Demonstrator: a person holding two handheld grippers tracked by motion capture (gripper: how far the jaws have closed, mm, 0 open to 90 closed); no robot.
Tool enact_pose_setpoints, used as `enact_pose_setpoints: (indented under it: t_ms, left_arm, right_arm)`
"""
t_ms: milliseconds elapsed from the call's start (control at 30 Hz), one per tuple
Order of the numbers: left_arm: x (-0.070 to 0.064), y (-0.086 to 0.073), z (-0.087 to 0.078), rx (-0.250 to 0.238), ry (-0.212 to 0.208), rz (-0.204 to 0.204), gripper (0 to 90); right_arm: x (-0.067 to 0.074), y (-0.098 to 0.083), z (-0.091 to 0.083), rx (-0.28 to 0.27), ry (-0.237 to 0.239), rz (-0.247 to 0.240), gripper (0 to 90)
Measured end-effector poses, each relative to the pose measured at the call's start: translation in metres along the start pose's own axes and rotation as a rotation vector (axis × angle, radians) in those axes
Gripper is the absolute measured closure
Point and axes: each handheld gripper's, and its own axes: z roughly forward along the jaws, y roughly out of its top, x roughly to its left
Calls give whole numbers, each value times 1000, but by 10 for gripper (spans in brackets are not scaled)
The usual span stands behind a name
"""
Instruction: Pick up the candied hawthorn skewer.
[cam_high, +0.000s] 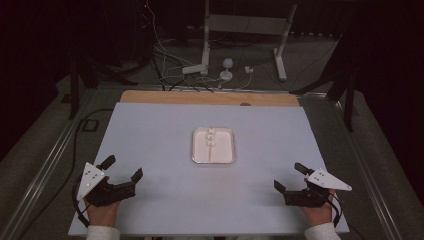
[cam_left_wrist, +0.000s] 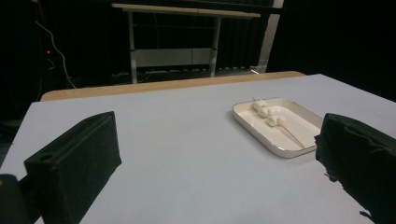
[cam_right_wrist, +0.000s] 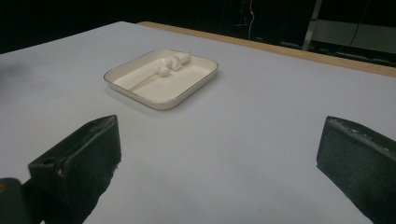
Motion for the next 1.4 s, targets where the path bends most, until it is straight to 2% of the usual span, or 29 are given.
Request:
enact_pose_setpoints:
  t_ms: [367, 500, 667, 800, 967, 1333, 1400]
  left_arm:
    - [1, -1, -2, 14, 13, -20, 7]
    - [-1, 1, 0, 47, 22, -34, 7]
    - [-3, 4, 4, 58, 16, -42, 7]
    - [-4, 10, 9, 60, -8, -61, 7]
    - [-8, 18, 19, 70, -17, -51, 7]
    - [-33, 34, 50, 41, -87, -37, 7]
    - [-35, 35, 53, 46, -85, -30, 7]
  right_arm:
    - [5, -1, 2, 13, 8, -17, 0]
    - [4, -3, 1, 14, 7, -9, 0]
    - [4, -5, 2, 20, 9, -11, 0]
    - [3, -5, 2, 18, -5, -10, 0]
    - [3, -5, 4, 19, -25, -20, 0]
    - [3, -4, 5, 12, -33, -12, 0]
    - [3, -4, 4, 9, -35, -10, 0]
